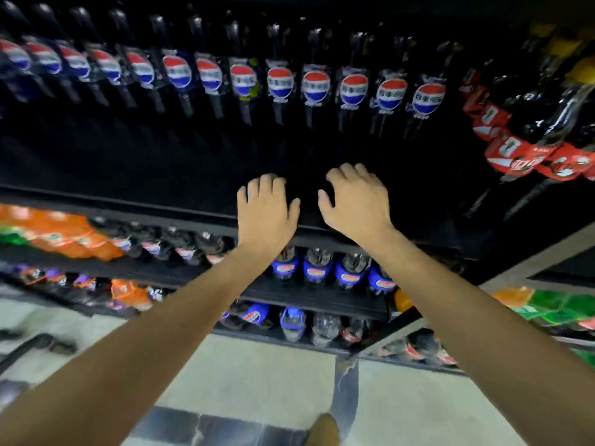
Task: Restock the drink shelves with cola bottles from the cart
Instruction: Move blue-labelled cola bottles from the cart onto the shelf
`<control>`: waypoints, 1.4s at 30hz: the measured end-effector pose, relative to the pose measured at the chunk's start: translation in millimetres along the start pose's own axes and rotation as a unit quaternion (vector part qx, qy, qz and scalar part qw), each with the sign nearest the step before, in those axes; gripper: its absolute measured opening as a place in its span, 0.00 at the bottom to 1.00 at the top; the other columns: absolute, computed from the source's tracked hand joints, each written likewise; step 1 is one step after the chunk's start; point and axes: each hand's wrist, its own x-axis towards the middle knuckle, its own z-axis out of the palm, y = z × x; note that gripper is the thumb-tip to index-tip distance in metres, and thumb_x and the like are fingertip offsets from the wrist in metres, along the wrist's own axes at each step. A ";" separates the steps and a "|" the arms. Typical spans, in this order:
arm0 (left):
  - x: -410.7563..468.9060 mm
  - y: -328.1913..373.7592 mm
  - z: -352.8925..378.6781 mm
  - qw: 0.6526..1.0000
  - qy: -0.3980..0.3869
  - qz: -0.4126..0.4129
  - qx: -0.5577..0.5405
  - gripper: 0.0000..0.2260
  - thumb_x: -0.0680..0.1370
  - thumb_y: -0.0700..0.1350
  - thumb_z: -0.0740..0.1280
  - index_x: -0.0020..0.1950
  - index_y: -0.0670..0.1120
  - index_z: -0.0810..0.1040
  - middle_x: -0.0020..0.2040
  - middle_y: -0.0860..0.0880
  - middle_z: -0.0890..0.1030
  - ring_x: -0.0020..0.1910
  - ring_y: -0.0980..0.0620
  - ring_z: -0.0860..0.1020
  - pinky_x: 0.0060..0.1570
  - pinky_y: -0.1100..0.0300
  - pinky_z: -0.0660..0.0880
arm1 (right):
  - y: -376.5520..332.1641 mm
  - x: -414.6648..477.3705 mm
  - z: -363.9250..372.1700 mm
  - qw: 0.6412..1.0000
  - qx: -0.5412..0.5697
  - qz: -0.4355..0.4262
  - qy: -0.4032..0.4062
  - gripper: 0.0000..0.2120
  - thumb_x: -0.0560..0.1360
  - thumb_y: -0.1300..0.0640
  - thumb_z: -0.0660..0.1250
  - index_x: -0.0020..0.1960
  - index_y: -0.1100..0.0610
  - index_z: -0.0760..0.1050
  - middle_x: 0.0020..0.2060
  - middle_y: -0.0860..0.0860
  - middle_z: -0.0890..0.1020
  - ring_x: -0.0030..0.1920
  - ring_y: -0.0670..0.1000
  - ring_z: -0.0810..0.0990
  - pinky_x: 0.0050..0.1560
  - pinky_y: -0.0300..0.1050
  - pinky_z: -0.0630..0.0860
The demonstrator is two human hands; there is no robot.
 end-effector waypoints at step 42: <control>-453.0 -537.0 -297.9 0.818 -0.111 -0.540 0.163 0.19 0.79 0.54 0.59 0.62 0.42 0.72 0.59 0.42 0.76 0.60 0.41 0.73 0.61 0.47 0.67 | -772.5 -96.3 -32.4 0.733 0.136 -0.641 -0.185 0.12 0.77 0.51 0.57 0.53 0.58 0.73 0.48 0.54 0.79 0.51 0.57 0.77 0.40 0.47 0.71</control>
